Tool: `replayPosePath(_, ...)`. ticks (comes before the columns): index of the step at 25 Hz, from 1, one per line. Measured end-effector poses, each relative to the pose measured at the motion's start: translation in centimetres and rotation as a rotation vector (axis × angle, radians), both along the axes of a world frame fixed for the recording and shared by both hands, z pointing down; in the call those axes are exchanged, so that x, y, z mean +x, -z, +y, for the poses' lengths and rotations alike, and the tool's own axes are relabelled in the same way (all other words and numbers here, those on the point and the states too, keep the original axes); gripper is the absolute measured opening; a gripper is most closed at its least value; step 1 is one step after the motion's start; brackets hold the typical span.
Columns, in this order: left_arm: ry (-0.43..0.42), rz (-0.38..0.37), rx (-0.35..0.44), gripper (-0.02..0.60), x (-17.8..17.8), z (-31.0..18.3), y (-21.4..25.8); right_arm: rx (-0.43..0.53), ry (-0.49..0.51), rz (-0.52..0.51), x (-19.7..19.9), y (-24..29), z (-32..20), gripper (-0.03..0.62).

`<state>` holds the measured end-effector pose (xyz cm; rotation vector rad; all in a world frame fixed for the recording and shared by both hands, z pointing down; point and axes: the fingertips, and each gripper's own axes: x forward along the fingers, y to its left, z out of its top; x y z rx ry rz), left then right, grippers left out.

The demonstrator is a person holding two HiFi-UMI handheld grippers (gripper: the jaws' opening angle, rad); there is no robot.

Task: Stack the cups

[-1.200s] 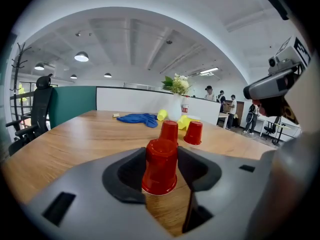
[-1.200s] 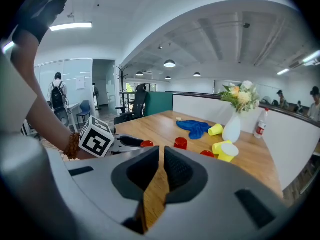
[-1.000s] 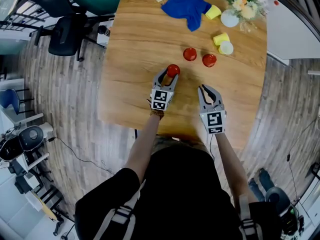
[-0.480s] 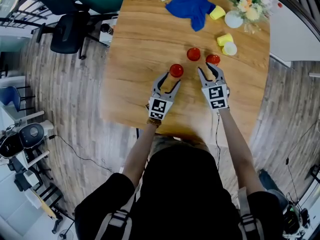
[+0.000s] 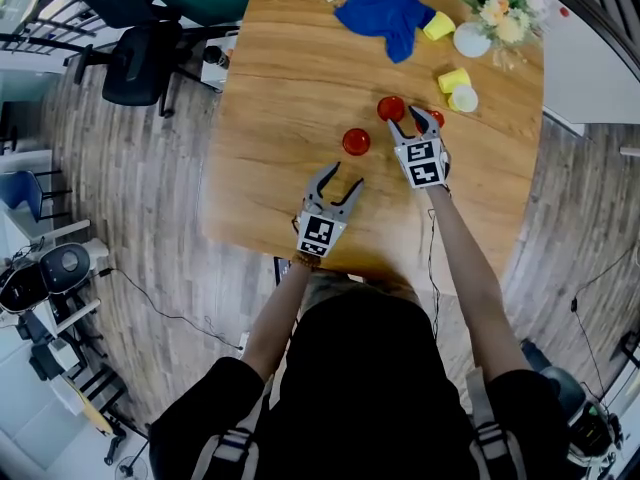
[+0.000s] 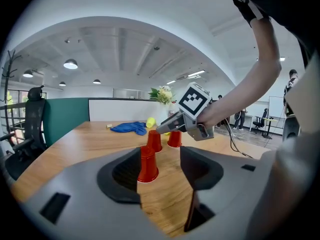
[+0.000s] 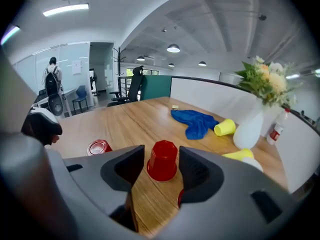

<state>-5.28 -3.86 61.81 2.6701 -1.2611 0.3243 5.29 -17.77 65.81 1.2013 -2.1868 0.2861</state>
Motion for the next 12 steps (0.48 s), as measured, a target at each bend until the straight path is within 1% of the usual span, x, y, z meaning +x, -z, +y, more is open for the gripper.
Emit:
replayPosePath(6,-0.013,-0.014,0.003,0.252,-0.2,0.4,0.1,-0.063,-0.036,-0.018,-0.4,-1.6,-1.1,0.244)
replayPosePath(12,-0.039,-0.039,0.031,0.253,-0.2,0.1,0.7,-0.091,-0.047,0.014,-0.7,-2.9,-2.2,0.244)
